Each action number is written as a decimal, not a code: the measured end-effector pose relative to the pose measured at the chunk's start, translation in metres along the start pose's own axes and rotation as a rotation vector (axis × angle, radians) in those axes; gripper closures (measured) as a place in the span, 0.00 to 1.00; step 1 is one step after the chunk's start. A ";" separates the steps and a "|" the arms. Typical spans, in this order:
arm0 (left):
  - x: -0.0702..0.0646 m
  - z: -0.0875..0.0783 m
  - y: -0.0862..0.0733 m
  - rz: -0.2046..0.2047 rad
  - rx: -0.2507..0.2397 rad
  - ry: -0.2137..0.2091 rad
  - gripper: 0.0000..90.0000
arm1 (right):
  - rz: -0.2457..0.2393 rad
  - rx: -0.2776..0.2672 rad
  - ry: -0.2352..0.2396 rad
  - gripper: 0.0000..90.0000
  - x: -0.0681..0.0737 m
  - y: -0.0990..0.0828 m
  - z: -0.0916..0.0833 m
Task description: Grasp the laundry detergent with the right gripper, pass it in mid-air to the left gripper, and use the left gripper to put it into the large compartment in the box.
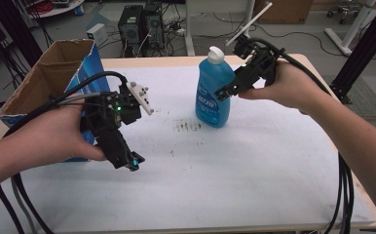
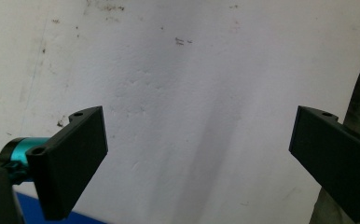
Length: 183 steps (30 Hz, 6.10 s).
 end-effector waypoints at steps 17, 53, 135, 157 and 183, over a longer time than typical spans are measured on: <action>-0.001 0.000 0.000 -0.003 0.000 0.001 0.05 | -0.001 0.016 -0.038 0.15 0.002 -0.003 0.019; 0.001 -0.001 -0.002 -0.002 0.013 -0.002 0.05 | 0.025 0.011 -0.073 0.33 -0.001 -0.004 0.025; 0.036 -0.118 0.122 0.139 -0.235 -0.081 0.05 | -0.371 -0.041 0.448 0.51 0.107 0.081 -0.034; 0.027 -0.106 0.125 0.168 -0.170 -0.145 0.12 | -0.397 -0.029 0.501 0.51 0.129 0.091 -0.028; 0.025 -0.102 0.125 0.181 -0.138 -0.142 0.26 | -0.399 -0.021 0.479 0.51 0.132 0.093 -0.025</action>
Point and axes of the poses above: each handheld gripper's, and its own axes: z roughly forward along the jaws, y roughly out of its top, x roughly to its left, the point moved 5 cm from there along z, roughly forward along the jaws, and after that the axes turned 15 degrees about -x, right-handed, at the moved point
